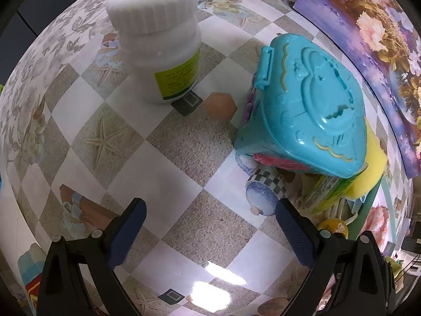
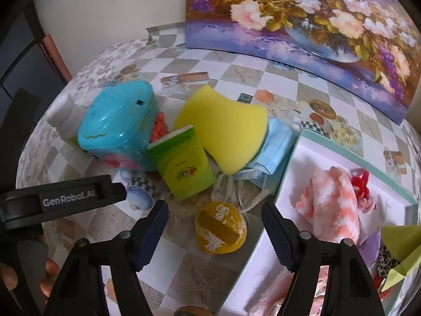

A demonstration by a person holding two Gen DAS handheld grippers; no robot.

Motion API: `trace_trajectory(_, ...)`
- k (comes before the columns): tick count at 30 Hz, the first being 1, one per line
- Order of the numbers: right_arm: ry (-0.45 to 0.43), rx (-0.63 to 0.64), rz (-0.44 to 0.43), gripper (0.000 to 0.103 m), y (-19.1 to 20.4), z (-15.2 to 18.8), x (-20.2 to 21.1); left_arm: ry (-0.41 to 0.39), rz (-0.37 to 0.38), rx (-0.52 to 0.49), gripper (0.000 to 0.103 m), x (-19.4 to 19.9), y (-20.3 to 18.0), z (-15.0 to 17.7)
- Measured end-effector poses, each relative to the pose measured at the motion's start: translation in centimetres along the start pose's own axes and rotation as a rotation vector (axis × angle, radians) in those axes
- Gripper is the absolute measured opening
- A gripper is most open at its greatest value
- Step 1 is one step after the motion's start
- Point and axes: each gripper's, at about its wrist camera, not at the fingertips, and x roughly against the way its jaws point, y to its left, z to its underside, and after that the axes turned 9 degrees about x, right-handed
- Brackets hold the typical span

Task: Organize soft objects
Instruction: 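Move both open tools from the tray back to the pile, then grasp the gold tin with the right tool while the left tool grasps the green tissue pack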

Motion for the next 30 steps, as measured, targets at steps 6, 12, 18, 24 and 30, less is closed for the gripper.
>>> trace_trajectory(6,0.044,0.019,0.004,0.076,0.6,0.4,-1.6,0.003,0.006,0.001,0.098,0.4,-0.7,0.3)
trace_trajectory(12,0.074,0.038,0.005,0.066,0.9,0.8,-2.6,0.002,0.012,0.0,0.098,0.5,-1.2,0.6)
trace_trajectory(18,0.084,0.059,0.044,0.054,1.0,0.8,-2.7,0.005,0.015,-0.002,0.099,0.5,-1.5,0.7)
trace_trajectory(24,0.096,0.102,0.087,0.051,1.7,0.9,-3.1,0.003,0.013,-0.007,0.098,0.6,-1.7,0.9)
trace_trajectory(30,0.104,0.099,0.052,0.037,2.0,1.1,-3.5,0.002,0.014,-0.005,0.098,0.6,-1.9,0.9)
